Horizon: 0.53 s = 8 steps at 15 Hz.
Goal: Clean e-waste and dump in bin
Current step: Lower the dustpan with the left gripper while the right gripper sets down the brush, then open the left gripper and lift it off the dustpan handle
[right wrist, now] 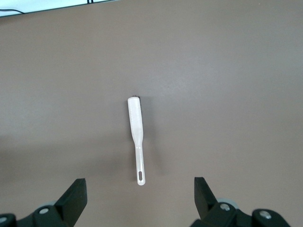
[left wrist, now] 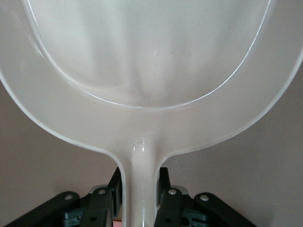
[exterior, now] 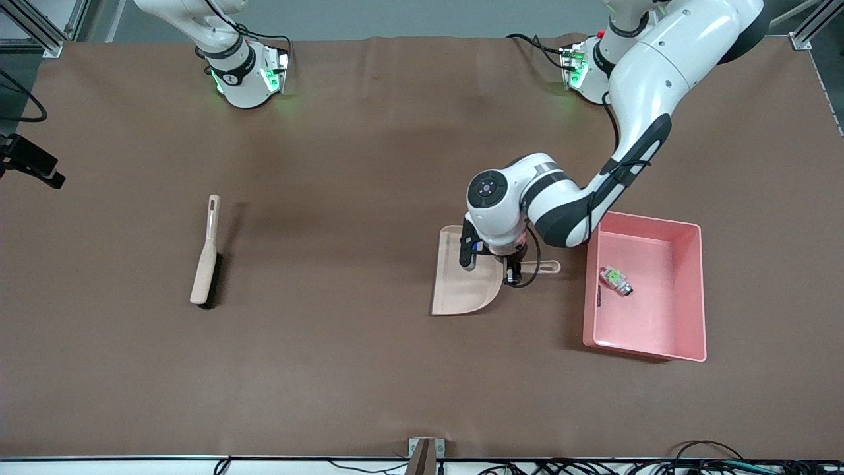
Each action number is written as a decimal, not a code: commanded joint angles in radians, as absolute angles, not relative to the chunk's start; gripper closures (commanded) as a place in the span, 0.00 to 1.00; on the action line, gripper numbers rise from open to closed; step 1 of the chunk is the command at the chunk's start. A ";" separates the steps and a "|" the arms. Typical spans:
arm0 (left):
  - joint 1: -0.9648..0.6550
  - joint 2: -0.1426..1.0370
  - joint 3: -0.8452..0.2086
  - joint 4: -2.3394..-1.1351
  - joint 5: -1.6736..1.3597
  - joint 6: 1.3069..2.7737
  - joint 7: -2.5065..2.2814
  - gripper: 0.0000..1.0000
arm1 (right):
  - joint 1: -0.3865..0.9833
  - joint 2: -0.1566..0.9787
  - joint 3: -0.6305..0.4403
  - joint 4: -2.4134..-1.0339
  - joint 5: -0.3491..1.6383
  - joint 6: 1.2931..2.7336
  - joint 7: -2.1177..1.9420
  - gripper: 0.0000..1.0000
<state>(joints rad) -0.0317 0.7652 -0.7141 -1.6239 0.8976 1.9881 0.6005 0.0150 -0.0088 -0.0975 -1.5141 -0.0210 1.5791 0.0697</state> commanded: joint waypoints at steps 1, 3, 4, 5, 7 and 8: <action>-0.044 0.772 -0.719 -1.608 0.899 1.997 0.583 0.00 | 0.003 -0.006 -0.091 -1.511 -0.023 1.565 0.083 0.00; -0.031 0.750 -0.726 -1.571 0.814 1.973 0.456 0.00 | 0.005 -0.009 -0.089 -1.519 -0.025 1.566 0.083 0.00; -0.023 0.720 -0.726 -1.537 0.748 1.927 0.422 0.00 | 0.005 -0.011 -0.089 -1.519 -0.025 1.565 0.081 0.00; -0.021 0.695 -0.721 -1.488 0.700 1.874 0.416 0.00 | 0.005 -0.011 -0.089 -1.519 -0.025 1.563 0.081 0.00; -0.002 0.641 -0.722 -1.366 0.669 1.778 0.411 0.00 | 0.003 -0.011 -0.090 -1.517 -0.025 1.560 0.016 0.00; 0.020 0.612 -0.729 -1.342 0.649 1.740 0.394 0.00 | 0.003 -0.011 -0.091 -1.517 -0.026 1.560 -0.001 0.00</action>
